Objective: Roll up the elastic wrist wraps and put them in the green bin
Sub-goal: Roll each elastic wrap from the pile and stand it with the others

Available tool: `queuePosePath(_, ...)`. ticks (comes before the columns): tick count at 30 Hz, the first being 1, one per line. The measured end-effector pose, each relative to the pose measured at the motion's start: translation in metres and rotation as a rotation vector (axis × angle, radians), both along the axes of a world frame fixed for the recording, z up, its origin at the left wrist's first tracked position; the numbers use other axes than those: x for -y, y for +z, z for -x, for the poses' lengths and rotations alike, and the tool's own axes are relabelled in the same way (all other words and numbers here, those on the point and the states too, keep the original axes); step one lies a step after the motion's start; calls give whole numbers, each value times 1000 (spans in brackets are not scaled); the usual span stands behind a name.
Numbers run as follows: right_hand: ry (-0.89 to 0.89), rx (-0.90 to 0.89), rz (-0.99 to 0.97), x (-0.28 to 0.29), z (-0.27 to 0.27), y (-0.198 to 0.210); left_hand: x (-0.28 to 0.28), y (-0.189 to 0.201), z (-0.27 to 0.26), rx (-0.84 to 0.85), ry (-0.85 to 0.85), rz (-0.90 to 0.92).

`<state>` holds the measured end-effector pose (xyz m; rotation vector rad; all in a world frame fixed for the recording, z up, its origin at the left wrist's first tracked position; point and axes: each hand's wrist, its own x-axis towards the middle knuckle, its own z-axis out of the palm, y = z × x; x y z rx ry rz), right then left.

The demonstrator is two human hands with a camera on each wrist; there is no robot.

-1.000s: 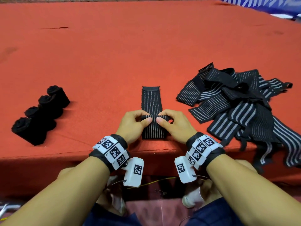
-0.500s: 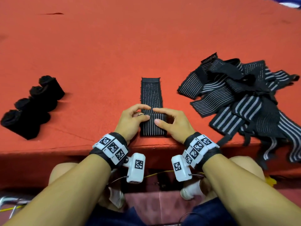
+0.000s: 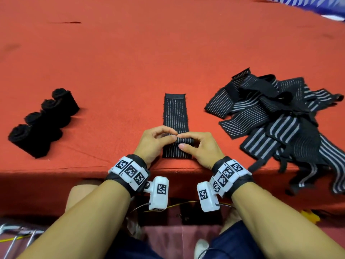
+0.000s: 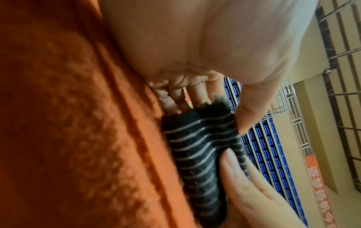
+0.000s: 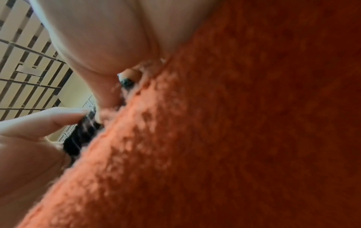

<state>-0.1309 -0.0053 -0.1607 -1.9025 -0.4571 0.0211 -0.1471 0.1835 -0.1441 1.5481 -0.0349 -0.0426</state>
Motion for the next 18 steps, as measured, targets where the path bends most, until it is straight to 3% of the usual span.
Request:
queuePosePath(6, -3, -13, -32, 1, -2, -2, -2, -9, 3, 107, -11, -114)
queuePosePath(18, 5, 87, -99, 4, 0, -2, 10, -13, -6, 22, 116, -110)
